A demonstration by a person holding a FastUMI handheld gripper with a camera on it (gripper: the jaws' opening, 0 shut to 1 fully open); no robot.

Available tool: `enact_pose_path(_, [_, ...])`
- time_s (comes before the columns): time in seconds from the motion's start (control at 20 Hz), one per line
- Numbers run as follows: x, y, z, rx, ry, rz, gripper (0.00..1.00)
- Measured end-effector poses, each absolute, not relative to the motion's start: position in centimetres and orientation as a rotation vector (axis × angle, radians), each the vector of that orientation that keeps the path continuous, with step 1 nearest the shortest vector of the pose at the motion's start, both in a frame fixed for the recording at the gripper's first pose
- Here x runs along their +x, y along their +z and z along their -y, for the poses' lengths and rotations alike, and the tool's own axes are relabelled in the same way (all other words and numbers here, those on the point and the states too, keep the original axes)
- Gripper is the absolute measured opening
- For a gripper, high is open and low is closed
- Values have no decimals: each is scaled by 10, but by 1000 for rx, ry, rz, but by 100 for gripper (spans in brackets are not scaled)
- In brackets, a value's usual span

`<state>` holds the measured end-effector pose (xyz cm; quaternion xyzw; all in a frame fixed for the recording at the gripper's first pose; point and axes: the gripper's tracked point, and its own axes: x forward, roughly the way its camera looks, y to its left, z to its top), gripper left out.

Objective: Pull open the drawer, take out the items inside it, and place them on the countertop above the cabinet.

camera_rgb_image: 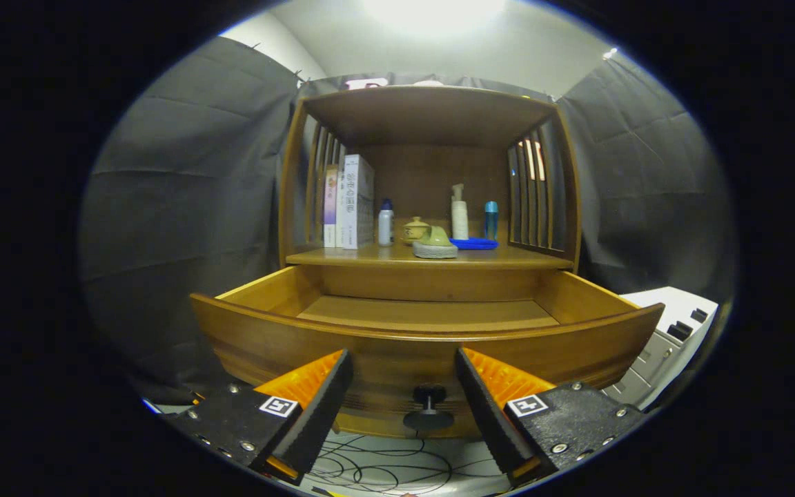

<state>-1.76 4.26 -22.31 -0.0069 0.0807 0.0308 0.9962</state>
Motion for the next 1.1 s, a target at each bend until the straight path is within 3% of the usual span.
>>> enact_pose_path(0.4, [-14,-223,-42,8,-16,-170,94])
enact_pose_path(1.1, [49,-218,-43,5,8,-171,95])
